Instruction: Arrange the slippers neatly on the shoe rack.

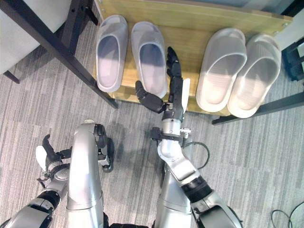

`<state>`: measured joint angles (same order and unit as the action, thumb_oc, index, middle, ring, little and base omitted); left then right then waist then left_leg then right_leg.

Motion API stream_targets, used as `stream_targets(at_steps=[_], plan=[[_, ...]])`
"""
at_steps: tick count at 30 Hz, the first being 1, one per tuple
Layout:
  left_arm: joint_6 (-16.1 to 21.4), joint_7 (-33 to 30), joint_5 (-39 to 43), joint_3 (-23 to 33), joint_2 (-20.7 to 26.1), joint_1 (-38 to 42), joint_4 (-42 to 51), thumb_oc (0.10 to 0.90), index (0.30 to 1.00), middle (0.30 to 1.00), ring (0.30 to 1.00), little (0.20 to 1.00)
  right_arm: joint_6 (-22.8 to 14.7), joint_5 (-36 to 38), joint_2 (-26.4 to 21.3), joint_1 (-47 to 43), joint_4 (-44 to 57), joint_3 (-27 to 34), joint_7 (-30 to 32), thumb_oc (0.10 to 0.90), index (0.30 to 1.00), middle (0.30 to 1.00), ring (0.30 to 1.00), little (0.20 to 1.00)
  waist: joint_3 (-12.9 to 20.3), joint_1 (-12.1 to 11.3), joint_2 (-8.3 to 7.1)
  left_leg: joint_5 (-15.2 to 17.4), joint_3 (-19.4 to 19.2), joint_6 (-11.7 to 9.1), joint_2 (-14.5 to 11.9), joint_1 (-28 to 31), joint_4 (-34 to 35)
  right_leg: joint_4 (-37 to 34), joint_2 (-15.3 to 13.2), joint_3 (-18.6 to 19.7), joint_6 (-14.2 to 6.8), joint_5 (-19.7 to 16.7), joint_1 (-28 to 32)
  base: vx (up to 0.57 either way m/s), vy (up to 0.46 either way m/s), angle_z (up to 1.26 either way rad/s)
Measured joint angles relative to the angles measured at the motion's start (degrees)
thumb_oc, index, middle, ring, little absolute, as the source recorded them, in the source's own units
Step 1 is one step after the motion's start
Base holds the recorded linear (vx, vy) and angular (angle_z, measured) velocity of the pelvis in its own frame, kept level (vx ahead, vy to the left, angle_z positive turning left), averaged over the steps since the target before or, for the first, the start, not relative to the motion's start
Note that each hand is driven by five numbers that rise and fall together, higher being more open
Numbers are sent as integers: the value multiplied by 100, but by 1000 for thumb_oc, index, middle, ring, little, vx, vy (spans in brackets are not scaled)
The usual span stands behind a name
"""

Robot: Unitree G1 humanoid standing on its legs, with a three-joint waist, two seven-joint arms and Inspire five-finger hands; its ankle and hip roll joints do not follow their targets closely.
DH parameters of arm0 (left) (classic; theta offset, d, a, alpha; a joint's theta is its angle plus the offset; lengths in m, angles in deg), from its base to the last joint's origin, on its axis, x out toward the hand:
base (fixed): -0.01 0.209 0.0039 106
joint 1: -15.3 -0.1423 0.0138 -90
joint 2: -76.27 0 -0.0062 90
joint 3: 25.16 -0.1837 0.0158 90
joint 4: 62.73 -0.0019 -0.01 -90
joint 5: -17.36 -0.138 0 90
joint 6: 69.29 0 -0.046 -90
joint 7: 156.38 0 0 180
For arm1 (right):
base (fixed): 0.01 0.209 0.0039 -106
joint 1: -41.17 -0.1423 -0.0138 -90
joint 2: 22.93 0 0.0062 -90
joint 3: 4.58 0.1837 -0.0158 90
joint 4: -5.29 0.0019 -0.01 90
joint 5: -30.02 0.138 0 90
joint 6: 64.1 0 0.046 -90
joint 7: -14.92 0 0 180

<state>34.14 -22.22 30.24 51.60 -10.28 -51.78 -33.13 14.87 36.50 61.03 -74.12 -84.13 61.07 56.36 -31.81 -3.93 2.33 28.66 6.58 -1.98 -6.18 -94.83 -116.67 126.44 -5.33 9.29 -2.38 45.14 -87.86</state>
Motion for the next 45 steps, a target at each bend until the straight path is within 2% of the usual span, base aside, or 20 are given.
stream_targets(at_steps=[6,21,34,39,41,45], plan=[[3,0,-1,0,-11,-14,-107,800,900,900,900,900,-1,-180,12,41,0,-10,6,800,900,900,900,900,0,7,0,2,0,-3,-4,-5,0,4,3,11,0,0,-9,0,0,0],[2,0,-78,-3,-11,-11,-206,800,900,900,900,900,-184,504,36,41,87,-561,-323,800,900,900,900,900,0,11,0,2,3,-4,-1,-7,-11,20,4,13,0,0,-13,0,0,0],[-4,3,-419,-193,-11,-12,-228,800,900,900,900,900,-184,481,26,37,98,-665,-386,800,900,900,900,900,0,8,0,2,5,-5,6,-7,-30,46,1,18,-1,1,-13,0,0,0],[-4,7,-461,-230,-12,-15,-250,800,900,900,900,900,-183,69,15,40,101,-604,-372,800,900,900,900,900,0,9,0,7,5,-13,6,-8,-31,53,0,20,-4,4,-13,0,0,0],[-2,7,-564,-233,-10,-55,-246,800,900,900,900,900,-184,-253,1,228,284,-357,-311,800,900,900,900,900,0,-3,0,7,-5,-13,11,-18,-46,70,-4,30,5,39,-13,7,8,2],[-2,15,-706,-255,-13,-156,-247,800,900,900,900,900,-188,-403,-7,273,386,-175,-94,800,900,900,900,900,0,30,1,15,-10,-27,10,-40,-116,144,-9,48,-34,78,-6,3,1,1]])
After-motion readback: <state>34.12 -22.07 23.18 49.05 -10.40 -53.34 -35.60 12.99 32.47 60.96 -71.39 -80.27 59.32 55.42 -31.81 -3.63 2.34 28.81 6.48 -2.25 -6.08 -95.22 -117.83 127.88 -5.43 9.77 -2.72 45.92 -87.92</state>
